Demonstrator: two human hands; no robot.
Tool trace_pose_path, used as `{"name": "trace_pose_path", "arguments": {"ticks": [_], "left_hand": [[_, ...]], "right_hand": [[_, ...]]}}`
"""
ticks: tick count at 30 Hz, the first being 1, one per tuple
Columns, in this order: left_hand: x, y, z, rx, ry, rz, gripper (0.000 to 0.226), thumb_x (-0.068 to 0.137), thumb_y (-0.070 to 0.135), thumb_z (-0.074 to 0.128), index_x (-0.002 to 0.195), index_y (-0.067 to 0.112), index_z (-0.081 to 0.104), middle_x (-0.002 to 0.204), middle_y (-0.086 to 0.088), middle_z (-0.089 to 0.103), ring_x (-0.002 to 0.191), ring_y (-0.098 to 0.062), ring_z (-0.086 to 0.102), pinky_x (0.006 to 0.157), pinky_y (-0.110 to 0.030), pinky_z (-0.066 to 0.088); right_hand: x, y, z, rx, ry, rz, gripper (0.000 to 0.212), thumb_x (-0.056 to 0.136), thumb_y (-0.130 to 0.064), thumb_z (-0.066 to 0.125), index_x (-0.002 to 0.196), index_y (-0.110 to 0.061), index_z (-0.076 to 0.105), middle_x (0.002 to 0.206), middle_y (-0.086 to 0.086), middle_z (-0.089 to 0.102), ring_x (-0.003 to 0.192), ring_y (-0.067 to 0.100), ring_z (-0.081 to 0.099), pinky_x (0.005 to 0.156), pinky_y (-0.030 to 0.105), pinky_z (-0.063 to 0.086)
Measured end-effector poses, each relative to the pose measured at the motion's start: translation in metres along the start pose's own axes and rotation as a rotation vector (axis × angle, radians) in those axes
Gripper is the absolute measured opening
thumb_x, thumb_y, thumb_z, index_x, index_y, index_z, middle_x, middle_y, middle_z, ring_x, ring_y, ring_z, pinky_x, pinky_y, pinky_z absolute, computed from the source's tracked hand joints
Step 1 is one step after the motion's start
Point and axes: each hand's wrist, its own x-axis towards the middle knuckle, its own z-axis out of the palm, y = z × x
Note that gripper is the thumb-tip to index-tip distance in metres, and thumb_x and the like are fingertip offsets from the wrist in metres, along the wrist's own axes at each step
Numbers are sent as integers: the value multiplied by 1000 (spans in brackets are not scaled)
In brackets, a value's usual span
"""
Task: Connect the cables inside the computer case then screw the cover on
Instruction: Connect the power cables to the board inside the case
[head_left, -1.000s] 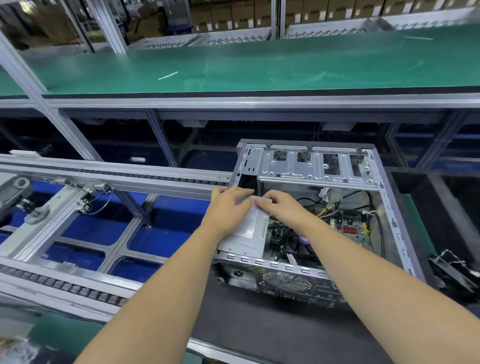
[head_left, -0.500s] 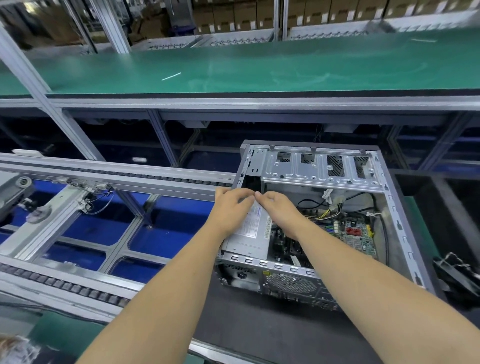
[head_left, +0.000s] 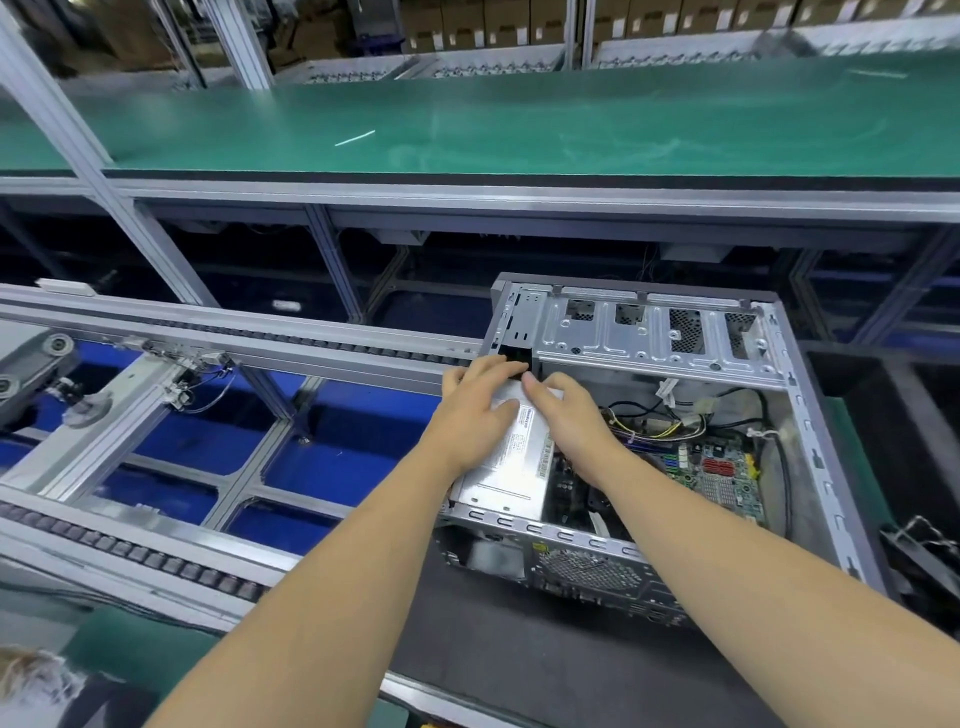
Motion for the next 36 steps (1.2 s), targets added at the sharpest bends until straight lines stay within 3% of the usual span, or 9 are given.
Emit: {"name": "trace_pose_path", "arguments": {"ticks": [3, 7, 9, 11, 15, 22, 28, 33, 36], "left_hand": [[1, 3, 1, 180, -12, -6, 53, 97, 30, 54, 143, 48, 36, 154, 22, 23, 140, -7, 10, 100, -35, 34], [-2, 6, 0, 79, 83, -23, 73, 90, 36, 66, 146, 53, 22, 155, 22, 16, 143, -12, 18, 100, -32, 32], [-1, 4, -1, 22, 116, -59, 82, 85, 39, 72, 149, 48, 22, 156, 16, 21, 143, -12, 26, 107, -35, 36], [-2, 4, -2, -57, 122, -107, 87, 81, 43, 76, 151, 45, 23, 155, 15, 29, 142, -10, 33, 112, -41, 37], [-3, 5, -3, -82, 97, -123, 86, 76, 51, 75, 146, 50, 26, 146, 23, 44, 135, -8, 44, 108, -44, 43], [-6, 5, -6, -158, 70, -125, 95, 73, 50, 74, 147, 56, 14, 147, 28, 41, 135, -7, 45, 109, -42, 42], [-5, 2, -6, -113, 23, -99, 101, 75, 44, 77, 152, 49, 12, 157, 20, 27, 144, -9, 31, 116, -44, 33], [1, 0, -3, -68, 65, -108, 99, 79, 42, 76, 149, 53, 7, 157, 17, 24, 143, -11, 30, 110, -34, 33], [3, 0, -2, -107, 107, -164, 106, 74, 49, 80, 150, 52, 6, 156, 18, 30, 142, -6, 33, 109, -31, 35]], "right_hand": [[4, -1, -3, -83, -51, 92, 41, 98, -58, 50, 78, -22, 50, 76, -6, 49, 69, 12, 45, 62, 29, 33], [7, 0, -3, -15, -62, 112, 39, 96, -58, 53, 80, -22, 55, 87, -5, 58, 84, 14, 54, 67, 29, 38], [3, 1, -2, 108, -73, 144, 34, 94, -55, 61, 99, -21, 61, 103, -7, 62, 99, 14, 58, 72, 25, 39], [-3, 1, -1, 213, -119, 249, 56, 88, -59, 66, 126, -21, 51, 116, -9, 57, 109, 13, 54, 87, 23, 38], [-7, 9, 4, 208, -212, 371, 83, 88, -75, 50, 148, -20, 40, 144, -3, 50, 135, 21, 44, 116, 44, 26], [-11, -3, 1, -111, 9, 133, 65, 102, -61, 28, 139, -9, 43, 127, 2, 53, 115, 21, 52, 83, 33, 39], [-12, 4, -5, -305, -59, 177, 59, 102, -61, 24, 124, -11, 46, 110, 8, 58, 89, 19, 55, 63, 31, 36], [-1, 1, 1, -365, -2, 137, 46, 105, -53, 27, 92, -11, 42, 79, 1, 46, 70, 18, 45, 55, 29, 31], [4, -2, 2, -327, 72, 100, 44, 106, -49, 31, 84, -14, 46, 79, -2, 52, 69, 14, 49, 55, 28, 32]]}}
